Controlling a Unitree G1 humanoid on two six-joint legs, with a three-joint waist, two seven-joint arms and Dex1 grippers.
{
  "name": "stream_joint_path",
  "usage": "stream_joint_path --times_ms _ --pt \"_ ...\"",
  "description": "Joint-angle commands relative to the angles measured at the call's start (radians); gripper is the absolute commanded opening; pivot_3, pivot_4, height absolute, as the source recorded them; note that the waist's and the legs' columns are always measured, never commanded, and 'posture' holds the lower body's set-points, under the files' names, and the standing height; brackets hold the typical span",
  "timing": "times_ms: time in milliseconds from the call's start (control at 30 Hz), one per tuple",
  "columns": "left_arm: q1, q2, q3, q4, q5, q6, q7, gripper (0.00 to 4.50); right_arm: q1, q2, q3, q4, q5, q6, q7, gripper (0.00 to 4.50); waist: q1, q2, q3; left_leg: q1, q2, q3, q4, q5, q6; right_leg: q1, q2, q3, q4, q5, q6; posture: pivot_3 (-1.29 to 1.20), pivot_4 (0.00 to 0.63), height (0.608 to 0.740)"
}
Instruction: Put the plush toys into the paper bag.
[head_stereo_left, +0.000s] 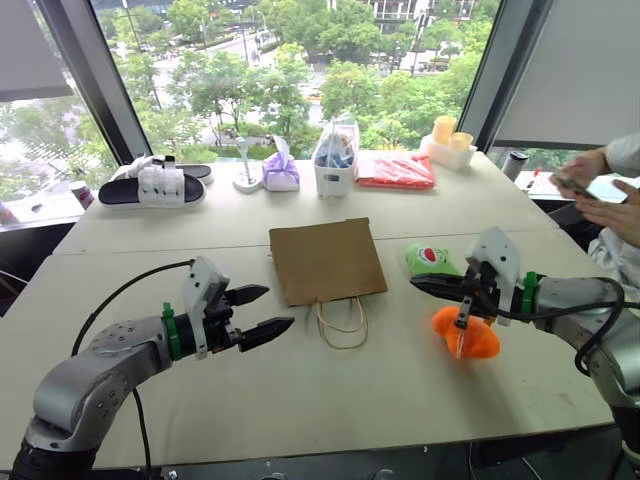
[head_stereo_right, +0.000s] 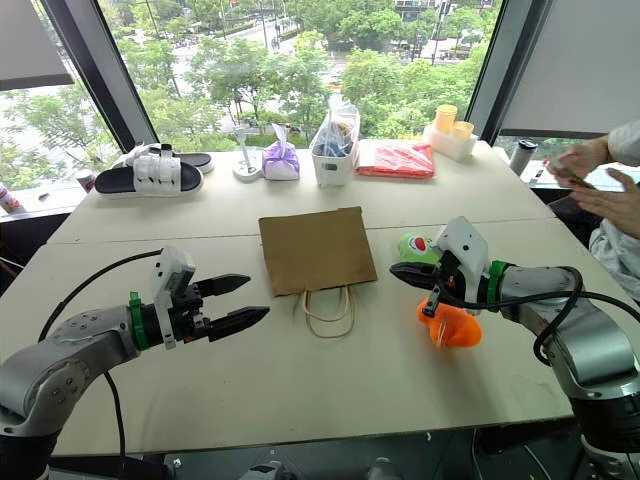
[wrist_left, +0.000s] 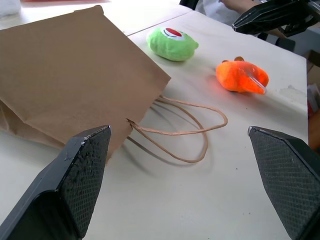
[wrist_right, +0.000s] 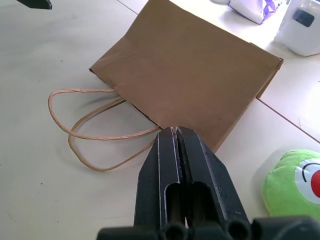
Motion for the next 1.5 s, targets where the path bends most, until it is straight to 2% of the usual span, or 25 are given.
stream_joint_path --times_ms 33,400,600,867,1000,1167,1267,1500 --pt "-0.026 0.013 -0.003 -0.003 0.019 -0.025 -0.014 4.49 -0.010 -0.017 -0.031 -0.018 0.001 -0.011 -0.001 0.00 0.000 0.000 0.000 0.000 0.000 0.000 0.000 0.000 0.000 0.000 0.000 0.000 0.000 0.000 0.000 0.00 0.150 0.740" --pt "-0.063 0.008 -0.039 0.007 0.034 -0.018 -0.033 4.49 -0.003 -0.001 -0.025 -0.032 0.001 -0.008 -0.029 0.00 0.000 0.000 0.000 0.000 0.000 0.000 0.000 0.000 0.000 0.000 0.000 0.000 0.000 0.000 0.000 0.00 0.150 0.740" --pt "-0.109 0.001 -0.116 0.060 0.101 -0.067 -0.083 4.49 0.007 0.010 -0.027 -0.049 0.007 -0.006 -0.053 0.00 0.000 0.000 0.000 0.000 0.000 0.000 0.000 0.000 0.000 0.000 0.000 0.000 0.000 0.000 0.000 0.00 0.150 0.740" --pt "-0.164 0.017 -0.294 0.197 0.386 -0.396 -0.228 4.49 0.047 0.023 -0.036 -0.106 0.017 0.008 -0.092 0.00 0.000 0.000 0.000 0.000 0.000 0.002 0.000 0.000 0.000 0.000 0.000 0.000 0.000 0.000 0.000 0.00 0.150 0.740" --pt "-0.242 -0.056 -0.378 0.342 0.507 -0.590 -0.265 4.49 0.098 0.043 -0.035 -0.156 0.014 0.017 -0.132 0.00 0.005 0.000 0.000 -0.001 0.000 0.002 0.000 0.000 0.000 0.000 0.000 0.000 0.000 0.000 0.000 0.00 0.150 0.740" --pt "-0.299 -0.152 -0.417 0.475 0.571 -0.715 -0.280 4.49 0.129 0.056 -0.042 -0.196 0.017 0.035 -0.166 0.00 0.000 0.000 0.000 -0.001 -0.001 0.001 0.000 0.000 0.000 0.000 -0.001 0.000 -0.001 0.002 0.003 0.00 0.150 0.740" --pt "-0.327 -0.190 -0.443 0.551 0.611 -0.778 -0.300 3.61 0.146 0.054 -0.046 -0.210 0.014 0.039 -0.181 0.00 0.000 0.000 0.000 -0.001 -0.001 0.001 0.000 0.000 0.000 0.000 -0.001 0.000 -0.001 0.002 0.003 0.00 0.150 0.740" --pt "-0.368 -0.225 -0.432 0.648 0.640 -0.872 -0.328 0.02 0.169 0.057 -0.061 -0.238 0.022 0.055 -0.213 0.00 0.001 0.000 0.000 -0.001 -0.001 0.001 0.000 0.000 0.000 0.000 -0.001 0.000 -0.001 0.002 0.004 0.00 0.150 0.740"
